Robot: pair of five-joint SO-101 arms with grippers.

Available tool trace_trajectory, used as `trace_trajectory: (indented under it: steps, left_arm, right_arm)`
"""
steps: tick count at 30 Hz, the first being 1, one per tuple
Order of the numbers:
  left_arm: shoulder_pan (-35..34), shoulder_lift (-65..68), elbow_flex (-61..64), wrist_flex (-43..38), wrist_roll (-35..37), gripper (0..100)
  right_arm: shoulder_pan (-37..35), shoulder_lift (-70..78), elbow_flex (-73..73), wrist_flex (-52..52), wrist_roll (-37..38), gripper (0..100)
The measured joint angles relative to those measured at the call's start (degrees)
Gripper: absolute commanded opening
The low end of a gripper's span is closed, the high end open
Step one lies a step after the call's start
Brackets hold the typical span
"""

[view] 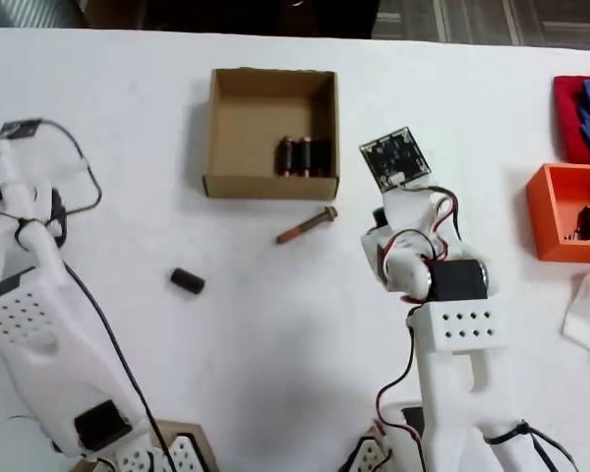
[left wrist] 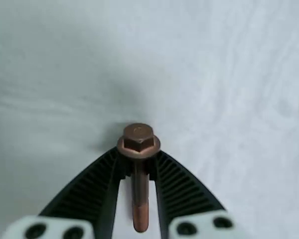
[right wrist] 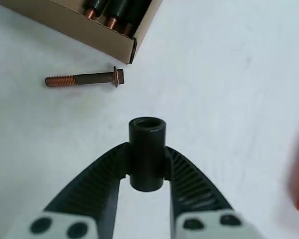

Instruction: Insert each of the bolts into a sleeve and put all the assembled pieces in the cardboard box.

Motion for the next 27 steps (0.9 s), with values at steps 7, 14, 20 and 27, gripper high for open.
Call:
trace_trajectory:
  steps: [7,14,20,27]
  left_arm:
    - [-0.9,-24.1,34.6,-22.2,-0.2,2]
    - [5.5,-45.7,67.7,-44.6,-0.4,7]
    - [11.4,-45.1,65.7,-41.7,-0.3,8]
    - [12.3,-33.9,51.3,-29.2,4.8,8]
  right_arm:
    - [0.0,0.0,0.0,0.0,0.0,2.2]
    - [0.0,0.0,0.0,0.0,0.0,2.2]
    - [0.0,0.0,0.0,0.0,0.0,2.2]
    - [0.0,0.0,0.0,0.1,0.0,2.2]
